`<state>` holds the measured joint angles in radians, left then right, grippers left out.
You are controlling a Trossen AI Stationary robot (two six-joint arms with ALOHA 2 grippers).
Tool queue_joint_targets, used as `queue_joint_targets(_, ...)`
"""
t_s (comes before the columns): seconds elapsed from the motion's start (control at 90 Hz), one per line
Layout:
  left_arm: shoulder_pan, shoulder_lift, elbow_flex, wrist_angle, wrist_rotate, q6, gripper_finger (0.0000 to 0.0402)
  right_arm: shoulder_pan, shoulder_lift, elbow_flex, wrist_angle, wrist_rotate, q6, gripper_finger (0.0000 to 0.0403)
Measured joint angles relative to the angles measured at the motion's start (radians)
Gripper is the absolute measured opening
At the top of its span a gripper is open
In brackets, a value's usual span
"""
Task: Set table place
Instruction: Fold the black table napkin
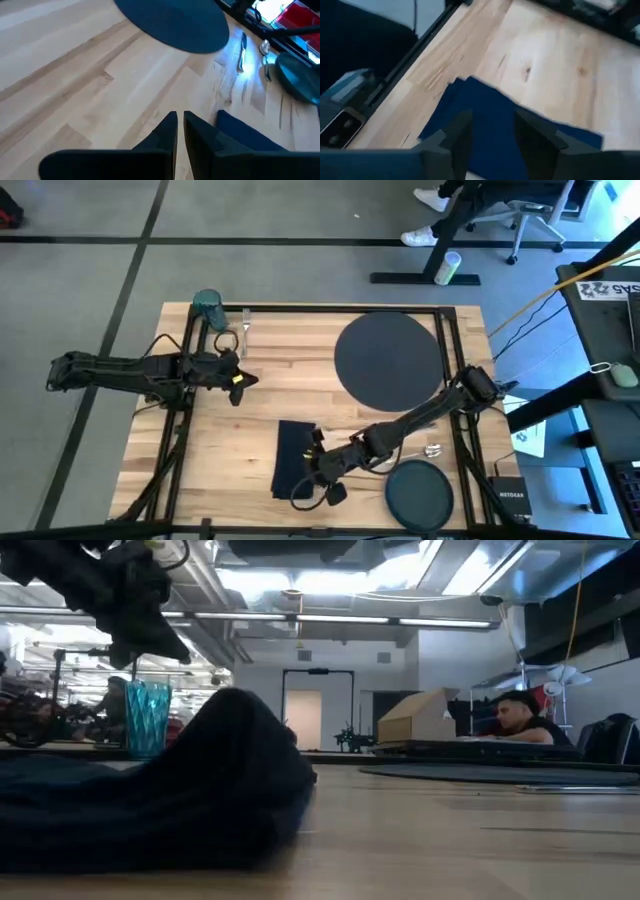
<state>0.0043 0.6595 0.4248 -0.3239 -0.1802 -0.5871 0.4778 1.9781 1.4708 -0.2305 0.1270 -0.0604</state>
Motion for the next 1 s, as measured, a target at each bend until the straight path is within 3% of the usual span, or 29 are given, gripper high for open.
queue_joint_targets(0.344, -0.19, 0.122, 0.0, 0.054, 0.0, -0.046, 0.0014, -0.02, 0.0, 0.0, -0.15, -0.003, -0.146, 0.0006)
queue_joint_targets(0.644, -0.252, 0.195, 0.0, 0.089, -0.083, -0.044, 0.0014, -0.084, 0.0, 0.0, -0.284, 0.023, -0.333, 0.0)
queue_joint_targets(0.833, -0.313, 0.185, 0.0, 0.254, -0.116, 0.109, 0.0014, -0.105, -0.002, -0.006, -0.203, -0.03, -0.491, 0.0)
queue_joint_targets(1.0, -0.358, 0.185, 0.0, 0.375, -0.12, 0.231, 0.0014, -0.125, -0.004, -0.1, -0.076, -0.13, -0.554, 0.0)
